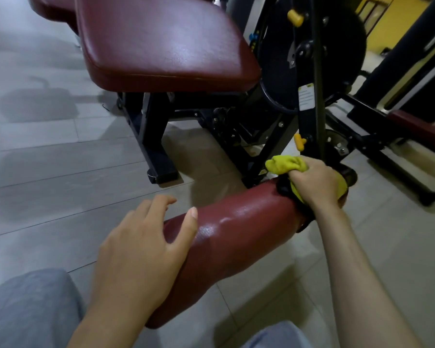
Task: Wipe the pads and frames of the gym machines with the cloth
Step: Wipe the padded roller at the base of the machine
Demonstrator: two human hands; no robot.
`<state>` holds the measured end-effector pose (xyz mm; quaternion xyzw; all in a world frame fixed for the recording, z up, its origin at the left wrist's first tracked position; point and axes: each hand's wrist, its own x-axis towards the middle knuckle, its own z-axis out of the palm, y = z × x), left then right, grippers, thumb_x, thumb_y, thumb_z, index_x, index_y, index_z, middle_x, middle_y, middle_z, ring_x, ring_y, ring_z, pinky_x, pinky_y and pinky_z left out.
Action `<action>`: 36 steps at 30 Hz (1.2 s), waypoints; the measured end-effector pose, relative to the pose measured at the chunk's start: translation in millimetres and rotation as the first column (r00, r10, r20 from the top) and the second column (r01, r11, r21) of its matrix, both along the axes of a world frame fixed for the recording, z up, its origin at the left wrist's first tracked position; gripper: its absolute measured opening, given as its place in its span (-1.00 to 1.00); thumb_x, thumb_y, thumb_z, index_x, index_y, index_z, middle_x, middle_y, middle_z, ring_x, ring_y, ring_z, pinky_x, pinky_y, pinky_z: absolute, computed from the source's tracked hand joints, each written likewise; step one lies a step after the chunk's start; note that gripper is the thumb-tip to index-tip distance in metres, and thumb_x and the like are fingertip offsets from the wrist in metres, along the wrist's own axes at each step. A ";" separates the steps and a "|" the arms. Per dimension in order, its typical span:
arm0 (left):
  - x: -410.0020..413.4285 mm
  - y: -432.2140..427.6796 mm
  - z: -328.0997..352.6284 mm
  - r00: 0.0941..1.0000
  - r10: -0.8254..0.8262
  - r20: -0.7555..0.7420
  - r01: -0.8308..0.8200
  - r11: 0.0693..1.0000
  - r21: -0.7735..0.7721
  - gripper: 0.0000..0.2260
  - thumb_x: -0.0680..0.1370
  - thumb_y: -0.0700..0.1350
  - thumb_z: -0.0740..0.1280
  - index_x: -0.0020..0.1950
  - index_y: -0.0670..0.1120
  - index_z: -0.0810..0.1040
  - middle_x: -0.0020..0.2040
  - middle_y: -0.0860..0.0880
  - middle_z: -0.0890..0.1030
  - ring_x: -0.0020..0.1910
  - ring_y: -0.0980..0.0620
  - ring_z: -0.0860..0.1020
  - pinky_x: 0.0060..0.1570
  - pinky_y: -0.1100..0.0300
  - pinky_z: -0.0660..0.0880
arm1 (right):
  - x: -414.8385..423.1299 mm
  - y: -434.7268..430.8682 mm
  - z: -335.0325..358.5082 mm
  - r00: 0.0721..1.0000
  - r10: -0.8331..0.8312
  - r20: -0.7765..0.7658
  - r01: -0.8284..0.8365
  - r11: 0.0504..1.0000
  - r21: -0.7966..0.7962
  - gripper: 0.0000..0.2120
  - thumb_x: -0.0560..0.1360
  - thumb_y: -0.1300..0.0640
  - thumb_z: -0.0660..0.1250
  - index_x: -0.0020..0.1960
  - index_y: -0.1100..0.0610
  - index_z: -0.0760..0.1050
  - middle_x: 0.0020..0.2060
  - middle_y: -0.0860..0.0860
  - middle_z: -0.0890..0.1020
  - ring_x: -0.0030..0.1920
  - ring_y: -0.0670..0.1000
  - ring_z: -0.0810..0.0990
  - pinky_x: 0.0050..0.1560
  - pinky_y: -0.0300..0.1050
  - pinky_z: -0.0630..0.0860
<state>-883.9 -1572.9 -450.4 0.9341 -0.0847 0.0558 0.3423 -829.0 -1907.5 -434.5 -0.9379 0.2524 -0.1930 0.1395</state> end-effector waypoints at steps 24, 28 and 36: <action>-4.6 8.9 -14.8 0.993 -0.024 0.120 0.051 0.972 -0.229 -0.63 0.65 0.32 -0.06 0.07 0.20 0.47 -0.03 0.21 0.53 -0.03 0.15 0.47 -0.09 0.08 0.38 | -16.0 138.2 -1.5 0.930 0.311 -0.194 -0.344 0.925 -0.163 -0.76 0.49 -0.12 0.22 -0.21 0.01 0.48 -0.28 -0.02 0.53 -0.16 0.20 0.54 -0.23 0.00 0.30; -2.7 12.6 -15.7 0.997 -0.002 0.078 0.028 0.941 -0.337 -0.63 0.65 0.29 -0.01 0.10 0.18 0.52 -0.01 0.22 0.57 0.00 0.15 0.53 -0.09 0.12 0.36 | -60.7 137.8 -20.7 0.899 0.315 0.303 -0.299 0.949 -0.099 -0.75 0.53 -0.04 0.28 -0.27 0.05 0.44 -0.41 -0.02 0.48 -0.33 0.08 0.47 -0.34 0.01 0.30; -10.1 12.5 -16.7 0.983 -0.006 0.182 0.071 0.933 -0.353 -0.70 0.71 0.14 0.04 0.03 0.09 0.53 -0.13 0.16 0.55 -0.06 0.15 0.52 -0.09 0.10 0.49 | -82.7 113.9 -24.9 0.779 0.487 0.394 -0.488 0.866 -0.105 -0.73 0.54 0.07 0.30 0.13 0.12 0.69 0.06 -0.02 0.73 0.11 0.02 0.67 0.19 -0.01 0.56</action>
